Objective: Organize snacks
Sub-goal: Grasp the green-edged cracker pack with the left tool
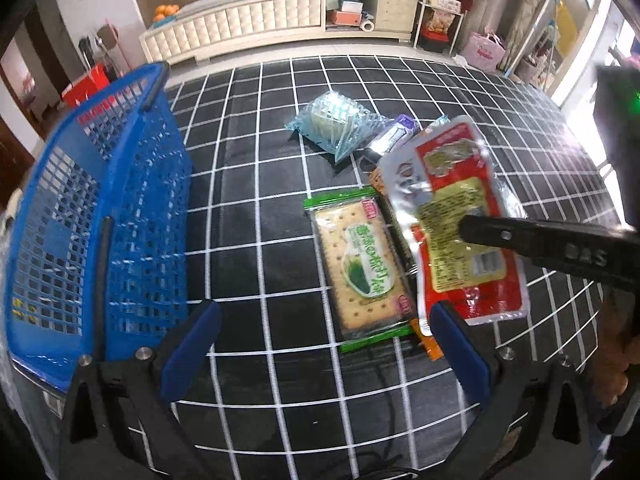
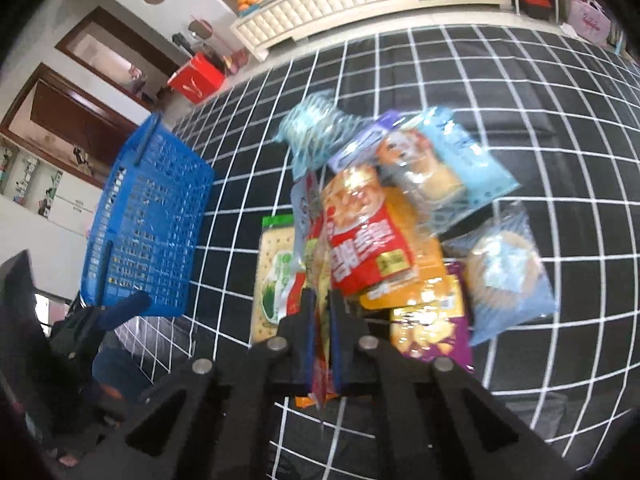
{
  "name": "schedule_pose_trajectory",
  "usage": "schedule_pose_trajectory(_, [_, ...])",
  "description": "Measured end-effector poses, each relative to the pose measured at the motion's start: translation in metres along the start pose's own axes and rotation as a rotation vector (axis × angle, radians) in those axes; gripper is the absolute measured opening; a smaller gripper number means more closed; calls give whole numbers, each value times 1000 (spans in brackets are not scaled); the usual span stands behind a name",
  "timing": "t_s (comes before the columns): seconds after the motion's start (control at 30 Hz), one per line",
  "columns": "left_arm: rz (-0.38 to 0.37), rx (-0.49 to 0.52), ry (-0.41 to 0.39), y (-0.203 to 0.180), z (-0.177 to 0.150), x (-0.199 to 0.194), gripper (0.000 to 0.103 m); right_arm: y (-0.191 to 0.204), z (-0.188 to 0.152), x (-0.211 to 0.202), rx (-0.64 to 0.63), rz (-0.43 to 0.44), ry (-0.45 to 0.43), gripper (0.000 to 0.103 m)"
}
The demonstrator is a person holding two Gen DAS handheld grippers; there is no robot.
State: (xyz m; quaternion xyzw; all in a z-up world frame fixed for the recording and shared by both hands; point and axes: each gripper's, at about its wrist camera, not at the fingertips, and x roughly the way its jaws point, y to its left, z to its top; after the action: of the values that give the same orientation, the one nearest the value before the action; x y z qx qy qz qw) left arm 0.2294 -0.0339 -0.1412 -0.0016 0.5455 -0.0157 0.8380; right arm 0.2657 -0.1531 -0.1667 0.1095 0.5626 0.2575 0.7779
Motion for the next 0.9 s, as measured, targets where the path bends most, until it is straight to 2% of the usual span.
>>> schedule_pose_trajectory(0.1, [-13, -43, 29, 2, 9, 11, 103, -10, -1, -13, 19, 11, -31, 9])
schedule_pose_trajectory(0.2, [-62, -97, 76, 2, 16, 27, 103, -20, -3, -21, 38, 17, -47, 9])
schedule_pose_trajectory(0.3, [-76, -108, 112, -3, 23, 45, 103, -21, -3, -22, 48, 22, -56, 9])
schedule_pose_trajectory(0.5, [-41, -71, 161, -16, 25, 72, 103, -33, -5, -28, 75, 37, -67, 9])
schedule_pose_trajectory(0.9, [49, -5, 183, -23, 22, 113, 103, -44, -6, -24, 109, 64, -58, 9])
